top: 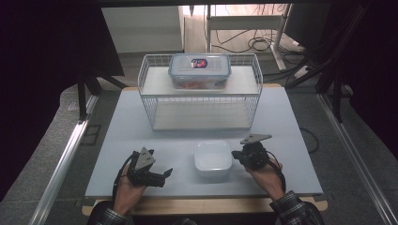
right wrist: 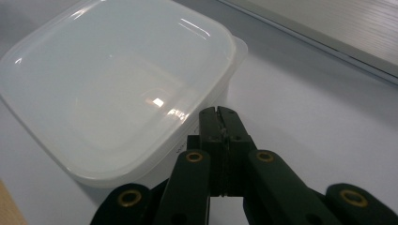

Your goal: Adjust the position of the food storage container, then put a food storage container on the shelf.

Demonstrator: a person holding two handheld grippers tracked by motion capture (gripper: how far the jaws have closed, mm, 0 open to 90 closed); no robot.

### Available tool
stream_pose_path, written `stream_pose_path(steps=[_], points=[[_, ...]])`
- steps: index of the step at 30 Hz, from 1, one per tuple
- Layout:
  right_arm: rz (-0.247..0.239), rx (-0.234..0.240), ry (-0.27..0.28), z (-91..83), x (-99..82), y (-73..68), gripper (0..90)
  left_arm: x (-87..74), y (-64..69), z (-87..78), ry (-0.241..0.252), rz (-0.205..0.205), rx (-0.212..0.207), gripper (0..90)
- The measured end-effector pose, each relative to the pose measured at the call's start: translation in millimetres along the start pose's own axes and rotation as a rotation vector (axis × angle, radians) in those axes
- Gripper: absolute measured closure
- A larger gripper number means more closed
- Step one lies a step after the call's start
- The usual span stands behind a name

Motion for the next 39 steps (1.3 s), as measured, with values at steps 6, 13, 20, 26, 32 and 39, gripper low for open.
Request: stream_pose_path(steps=[6,13,20,26,32,39], points=[[-0.029,0.015,-0.009,5.6,-0.6,-10.2,87.1,0.0,1.4,-0.4,-0.005,-0.015,-0.011,3.2],[-0.049,-0.018,0.017,-2.1,-2.3,-2.0,71.3,-0.3,1.5,-2.1,-0.006,-0.051,-0.034,3.7],[-0.072,-0.021,0.043,-11.4,-5.2,1.4,48.8,-1.7,1.6,-1.6,-0.015,-0.041,-0.033,4.1],[-0.086,-0.004,0.057,-15.3,-8.7,3.2,25.8,-3.0,1.7,-1.0,-0.024,-0.027,-0.026,4.0],[-0.112,-0.029,0.036,-15.5,-17.8,8.2,19.6,-4.3,2.2,-0.4,-0.034,-0.031,-0.029,4.0],[-0.090,-0.014,0.070,-16.4,-11.1,7.2,9.6,-1.8,5.1,-0.2,-0.041,-0.063,-0.063,4.4]])
Point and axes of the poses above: each handheld gripper's, and its own axes: z roughly forward along the jaws, x roughly out of its top, y roughly to its right, the point moved 10 cm from there along z, roughly forward along the jaws, and after that the axes turned 2 degrees about y, right-handed, at the moved point
